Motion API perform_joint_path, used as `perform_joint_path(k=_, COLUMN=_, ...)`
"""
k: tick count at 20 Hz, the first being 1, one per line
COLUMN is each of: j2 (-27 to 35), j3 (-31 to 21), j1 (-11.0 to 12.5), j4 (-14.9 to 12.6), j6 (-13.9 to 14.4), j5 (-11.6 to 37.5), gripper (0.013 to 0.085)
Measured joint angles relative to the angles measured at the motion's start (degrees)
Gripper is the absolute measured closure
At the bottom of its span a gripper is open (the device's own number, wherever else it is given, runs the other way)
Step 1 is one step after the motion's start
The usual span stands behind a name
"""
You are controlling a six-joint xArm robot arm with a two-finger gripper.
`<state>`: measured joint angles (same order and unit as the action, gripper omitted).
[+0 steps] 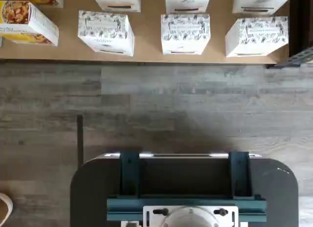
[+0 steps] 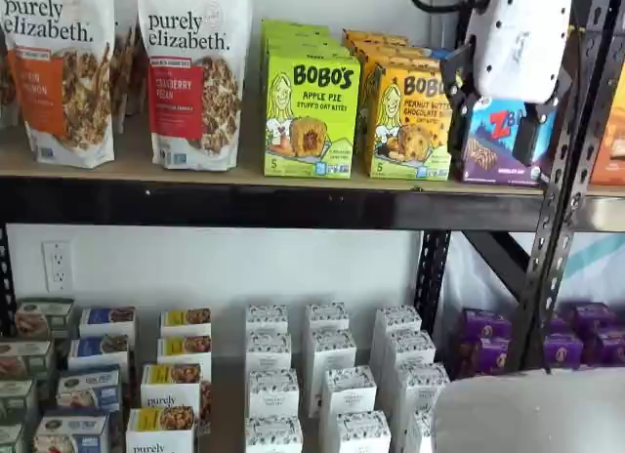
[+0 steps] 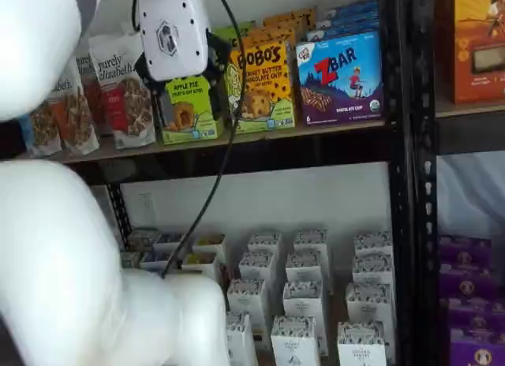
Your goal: Pick the green box on the top shelf, the fourth from the left
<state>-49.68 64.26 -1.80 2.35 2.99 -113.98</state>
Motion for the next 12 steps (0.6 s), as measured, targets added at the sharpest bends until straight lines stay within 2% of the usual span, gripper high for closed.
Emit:
perform_joint_path(k=1, j2=-0.2, j3=-0.2, j1=1.1, j4=1.2, j6=-0.6, j5=0.2, gripper=0.0130)
perform_joint_path(k=2, j2=-0.6, j3=-0.6, j1=4.0, j4=4.2, j6=-2.1, j5=0.7, gripper=0.0130)
perform_joint_path(k=3, j2=-0.9, j3=-0.8, j1=5.2, j4=5.6, j6=-2.8, j5=1.0, gripper=0.0130)
perform_joint_path(k=12, j2=-0.9, j3=-1.1, j1=5.3, j4=6.6, j6=-2.8, j5=1.6, gripper=0.0130)
